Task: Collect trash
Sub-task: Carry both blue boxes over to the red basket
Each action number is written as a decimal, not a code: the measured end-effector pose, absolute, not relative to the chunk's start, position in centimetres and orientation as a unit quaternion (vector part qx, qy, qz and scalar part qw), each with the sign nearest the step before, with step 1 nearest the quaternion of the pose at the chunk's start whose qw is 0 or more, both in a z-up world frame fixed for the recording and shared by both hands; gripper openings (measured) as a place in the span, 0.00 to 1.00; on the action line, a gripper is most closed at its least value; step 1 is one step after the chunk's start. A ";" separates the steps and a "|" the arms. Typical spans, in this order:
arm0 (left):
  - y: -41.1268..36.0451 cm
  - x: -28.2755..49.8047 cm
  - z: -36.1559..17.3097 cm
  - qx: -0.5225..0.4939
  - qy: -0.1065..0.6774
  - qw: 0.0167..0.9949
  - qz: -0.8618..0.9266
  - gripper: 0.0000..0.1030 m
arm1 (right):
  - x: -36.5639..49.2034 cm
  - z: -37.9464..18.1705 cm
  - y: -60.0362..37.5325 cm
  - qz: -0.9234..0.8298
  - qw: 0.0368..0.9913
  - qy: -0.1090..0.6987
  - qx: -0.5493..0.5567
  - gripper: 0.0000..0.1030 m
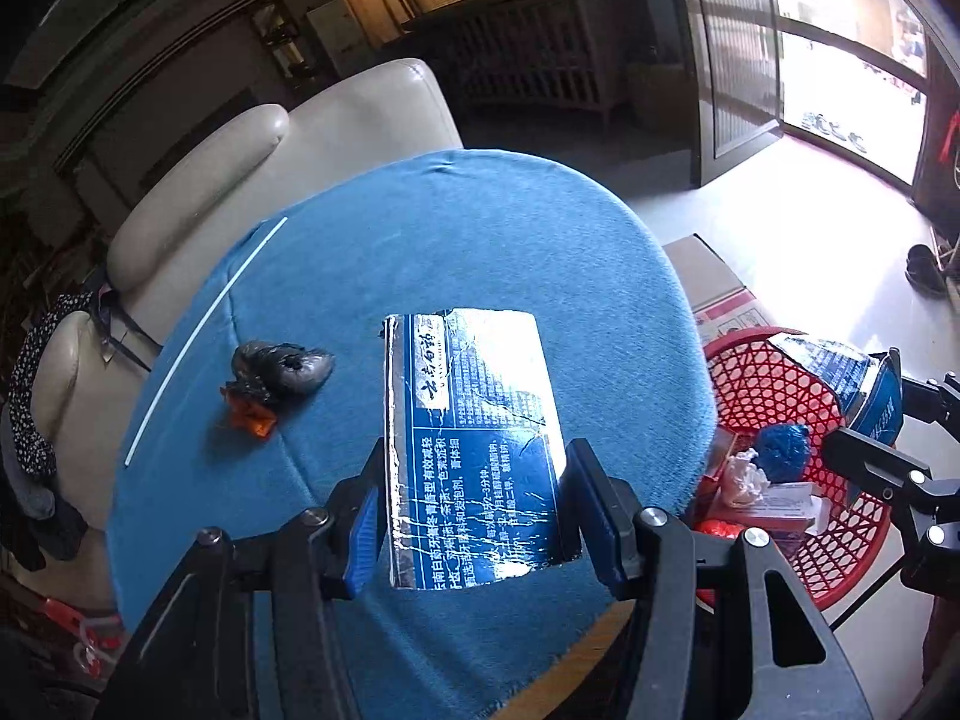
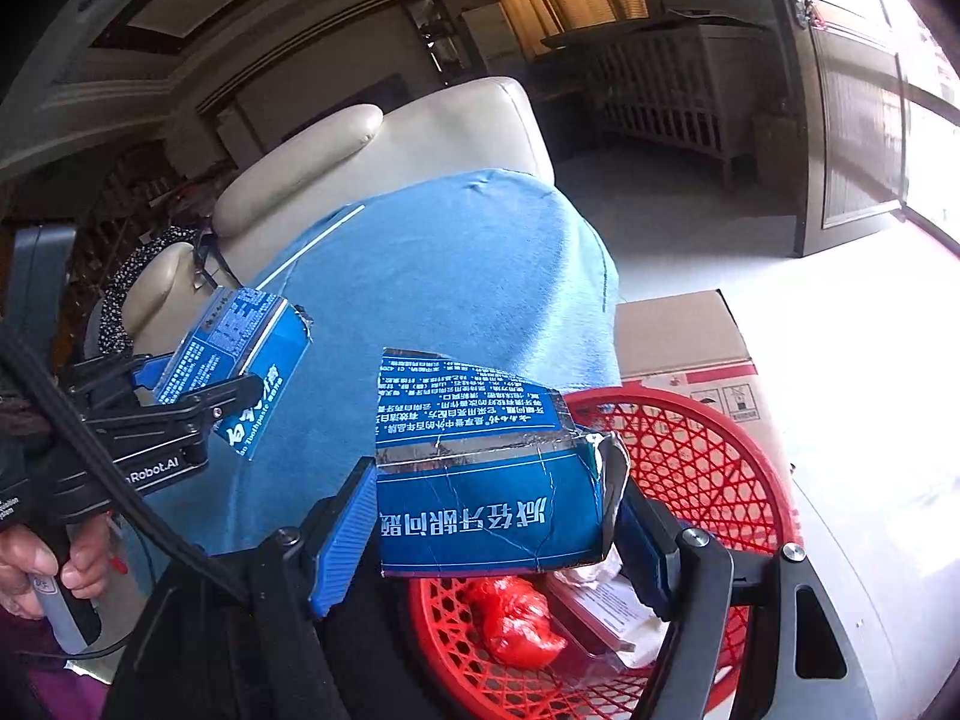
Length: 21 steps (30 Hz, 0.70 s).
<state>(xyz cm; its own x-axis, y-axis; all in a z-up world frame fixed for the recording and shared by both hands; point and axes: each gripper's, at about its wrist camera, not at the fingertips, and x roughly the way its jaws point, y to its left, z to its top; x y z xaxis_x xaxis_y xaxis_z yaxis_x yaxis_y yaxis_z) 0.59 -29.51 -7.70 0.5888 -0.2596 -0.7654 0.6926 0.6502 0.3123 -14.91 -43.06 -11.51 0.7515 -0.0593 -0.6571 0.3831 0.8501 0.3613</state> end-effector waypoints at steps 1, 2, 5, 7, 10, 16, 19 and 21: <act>-29.6 0.5 -7.7 0.307 0.354 0.836 -0.286 0.56 | -15.1 -11.6 -43.2 -0.125 0.903 0.331 0.246 0.73; -29.7 0.4 -7.8 0.309 0.353 0.835 -0.288 0.57 | -15.3 -11.7 -43.3 -0.127 0.902 0.332 0.247 0.73; -30.0 -0.1 -8.0 0.314 0.353 0.831 -0.293 0.57 | -15.8 -11.9 -43.7 -0.132 0.899 0.334 0.250 0.73; -30.2 -0.1 -8.2 0.315 0.354 0.829 -0.297 0.57 | -16.0 -12.1 -43.8 -0.135 0.898 0.335 0.252 0.73; -30.4 -0.4 -8.4 0.316 0.356 0.826 -0.300 0.57 | -16.2 -12.4 -44.0 -0.138 0.896 0.337 0.254 0.73; -30.8 -0.9 -8.7 0.315 0.365 0.819 -0.312 0.57 | -16.4 -12.8 -44.1 -0.139 0.894 0.341 0.256 0.74; -31.0 -1.2 -9.0 0.312 0.371 0.813 -0.322 0.57 | -16.5 -13.1 -44.2 -0.140 0.891 0.345 0.261 0.74; -31.1 -1.3 -9.2 0.311 0.375 0.810 -0.326 0.57 | -16.7 -13.5 -44.3 -0.142 0.888 0.350 0.262 0.74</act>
<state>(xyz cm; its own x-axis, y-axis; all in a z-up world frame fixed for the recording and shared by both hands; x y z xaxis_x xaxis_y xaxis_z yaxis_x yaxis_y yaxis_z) -1.34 -31.14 -9.17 0.5073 -0.2949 -0.8098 0.7611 0.5941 0.2604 -16.69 -44.27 -13.48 0.7138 -0.0694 -0.6969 0.4365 0.8223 0.3651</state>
